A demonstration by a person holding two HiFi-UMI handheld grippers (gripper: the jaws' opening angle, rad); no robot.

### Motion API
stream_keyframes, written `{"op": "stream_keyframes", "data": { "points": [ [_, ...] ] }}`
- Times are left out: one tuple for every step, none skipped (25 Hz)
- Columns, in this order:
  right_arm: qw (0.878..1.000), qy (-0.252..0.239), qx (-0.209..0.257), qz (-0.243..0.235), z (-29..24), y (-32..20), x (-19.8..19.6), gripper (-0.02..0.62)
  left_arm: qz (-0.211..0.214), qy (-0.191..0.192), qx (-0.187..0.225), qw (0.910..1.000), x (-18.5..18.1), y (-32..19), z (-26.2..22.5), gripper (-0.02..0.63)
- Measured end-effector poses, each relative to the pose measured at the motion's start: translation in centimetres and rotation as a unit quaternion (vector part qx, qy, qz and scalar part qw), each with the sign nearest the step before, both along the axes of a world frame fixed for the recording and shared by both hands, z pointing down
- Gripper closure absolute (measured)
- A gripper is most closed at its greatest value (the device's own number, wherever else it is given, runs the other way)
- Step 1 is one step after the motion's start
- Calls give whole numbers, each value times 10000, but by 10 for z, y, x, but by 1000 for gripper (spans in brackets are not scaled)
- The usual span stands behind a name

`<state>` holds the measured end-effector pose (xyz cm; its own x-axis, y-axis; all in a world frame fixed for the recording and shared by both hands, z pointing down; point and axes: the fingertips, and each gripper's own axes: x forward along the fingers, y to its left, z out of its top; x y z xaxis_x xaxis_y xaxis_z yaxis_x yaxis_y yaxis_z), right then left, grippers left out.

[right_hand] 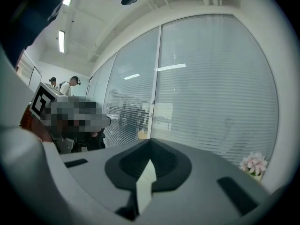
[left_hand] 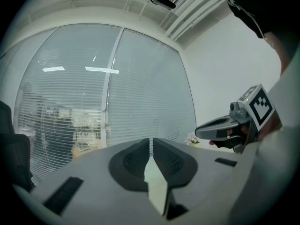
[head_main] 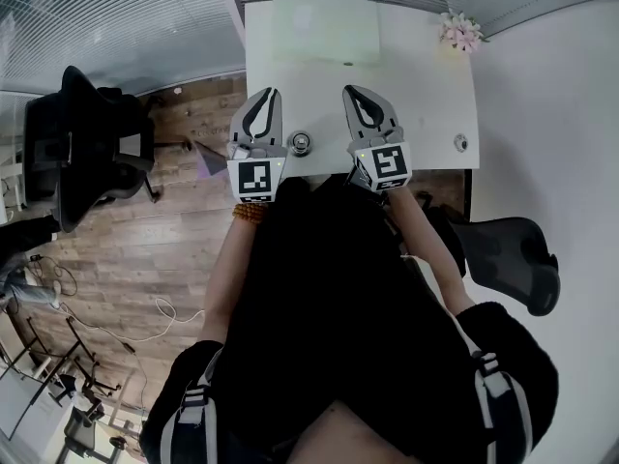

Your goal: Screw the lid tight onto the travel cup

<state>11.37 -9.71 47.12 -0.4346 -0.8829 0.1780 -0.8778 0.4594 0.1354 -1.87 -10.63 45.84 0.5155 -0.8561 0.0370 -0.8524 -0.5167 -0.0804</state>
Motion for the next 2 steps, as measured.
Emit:
{"op": "stream_keyframes", "data": {
  "points": [
    [10000, -7, -22, -14, 1, 1, 0, 595, -2, -12, -29, 10000, -1, 1, 2, 575],
    [10000, -14, -46, -27, 3, 1, 0, 595, -5, -21, -58, 10000, -3, 1, 4, 575]
  ]
}}
